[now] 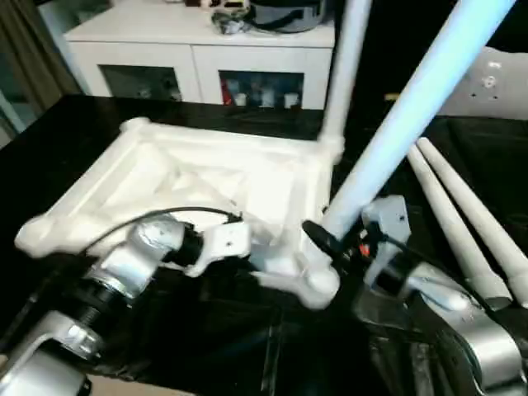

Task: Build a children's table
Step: Pick table leg, then insert table leg to table base

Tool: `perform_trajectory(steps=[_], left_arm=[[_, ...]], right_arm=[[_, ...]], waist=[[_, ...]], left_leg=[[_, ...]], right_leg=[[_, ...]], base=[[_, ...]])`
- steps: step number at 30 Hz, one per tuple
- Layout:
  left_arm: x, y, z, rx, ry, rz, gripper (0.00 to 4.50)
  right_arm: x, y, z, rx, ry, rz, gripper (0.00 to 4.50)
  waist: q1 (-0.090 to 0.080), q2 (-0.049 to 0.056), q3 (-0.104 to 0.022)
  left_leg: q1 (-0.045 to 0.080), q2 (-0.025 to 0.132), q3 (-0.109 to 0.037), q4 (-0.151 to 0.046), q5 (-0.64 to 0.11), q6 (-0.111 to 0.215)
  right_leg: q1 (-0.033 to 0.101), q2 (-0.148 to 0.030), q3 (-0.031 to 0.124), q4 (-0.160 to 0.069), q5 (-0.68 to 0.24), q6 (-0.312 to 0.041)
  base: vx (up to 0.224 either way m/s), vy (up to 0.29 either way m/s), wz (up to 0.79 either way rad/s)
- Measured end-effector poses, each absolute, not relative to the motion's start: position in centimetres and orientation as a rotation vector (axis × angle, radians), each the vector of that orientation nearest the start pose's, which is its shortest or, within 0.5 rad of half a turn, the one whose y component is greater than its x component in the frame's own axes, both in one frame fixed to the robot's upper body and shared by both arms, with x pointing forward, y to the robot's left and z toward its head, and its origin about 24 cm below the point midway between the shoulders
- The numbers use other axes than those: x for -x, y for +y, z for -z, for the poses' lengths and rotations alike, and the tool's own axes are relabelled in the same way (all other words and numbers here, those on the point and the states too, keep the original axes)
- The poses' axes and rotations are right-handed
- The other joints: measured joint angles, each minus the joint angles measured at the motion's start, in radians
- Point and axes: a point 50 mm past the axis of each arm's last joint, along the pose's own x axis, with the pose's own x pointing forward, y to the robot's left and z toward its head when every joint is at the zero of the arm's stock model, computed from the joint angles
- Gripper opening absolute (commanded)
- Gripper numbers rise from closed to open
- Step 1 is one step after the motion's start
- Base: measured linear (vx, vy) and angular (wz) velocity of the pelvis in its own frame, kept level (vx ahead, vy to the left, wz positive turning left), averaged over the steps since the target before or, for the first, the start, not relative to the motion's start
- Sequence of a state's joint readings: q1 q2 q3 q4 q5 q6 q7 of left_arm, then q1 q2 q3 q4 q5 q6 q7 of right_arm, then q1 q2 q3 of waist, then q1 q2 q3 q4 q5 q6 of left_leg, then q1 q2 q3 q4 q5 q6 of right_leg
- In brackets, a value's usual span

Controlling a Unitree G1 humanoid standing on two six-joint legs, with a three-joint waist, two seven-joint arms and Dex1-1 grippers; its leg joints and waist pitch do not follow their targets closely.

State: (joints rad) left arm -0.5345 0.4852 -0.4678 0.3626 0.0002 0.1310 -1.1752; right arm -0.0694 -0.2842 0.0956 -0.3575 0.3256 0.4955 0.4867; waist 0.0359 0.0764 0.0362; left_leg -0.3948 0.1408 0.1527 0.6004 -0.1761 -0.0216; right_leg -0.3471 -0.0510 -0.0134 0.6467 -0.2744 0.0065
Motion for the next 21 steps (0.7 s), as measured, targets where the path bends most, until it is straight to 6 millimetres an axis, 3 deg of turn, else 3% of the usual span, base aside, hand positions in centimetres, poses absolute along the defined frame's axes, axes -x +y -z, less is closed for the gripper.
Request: perform_trajectory(steps=[4,12,21], left_arm=[[-29.6,12.7,-5.3,-0.532,0.439,1.325,0.00],[-29.2,12.9,-5.0,-0.544,0.418,1.301,0.00],[-29.5,13.1,-4.9,-0.552,0.413,1.313,0.00]], right_arm=[[-25.5,-13.0,-9.4,-0.020,0.135,-0.691,1.90],[-27.4,-12.6,-9.1,-0.035,0.187,-0.668,1.90],[-28.0,-12.2,-8.3,0.009,0.248,-0.740,1.90]], waist=[[-0.010,-0.001,0.001],[0.006,0.000,0.001],[0.009,-0.001,0.001]], left_leg=[[0.000,0.001,0.000,-0.002,0.000,0.000],[-0.001,0.002,0.001,-0.002,0.000,0.000],[0.001,0.002,0.001,-0.002,0.001,-0.001]], right_leg=[[-0.002,0.001,-0.001,-0.001,0.000,0.000],[-0.001,0.001,-0.002,-0.001,0.000,0.000],[-0.001,0.000,-0.002,0.000,0.000,0.000]], base=[[0.000,0.000,0.00],[0.000,0.000,0.00],[0.000,0.000,0.00]])
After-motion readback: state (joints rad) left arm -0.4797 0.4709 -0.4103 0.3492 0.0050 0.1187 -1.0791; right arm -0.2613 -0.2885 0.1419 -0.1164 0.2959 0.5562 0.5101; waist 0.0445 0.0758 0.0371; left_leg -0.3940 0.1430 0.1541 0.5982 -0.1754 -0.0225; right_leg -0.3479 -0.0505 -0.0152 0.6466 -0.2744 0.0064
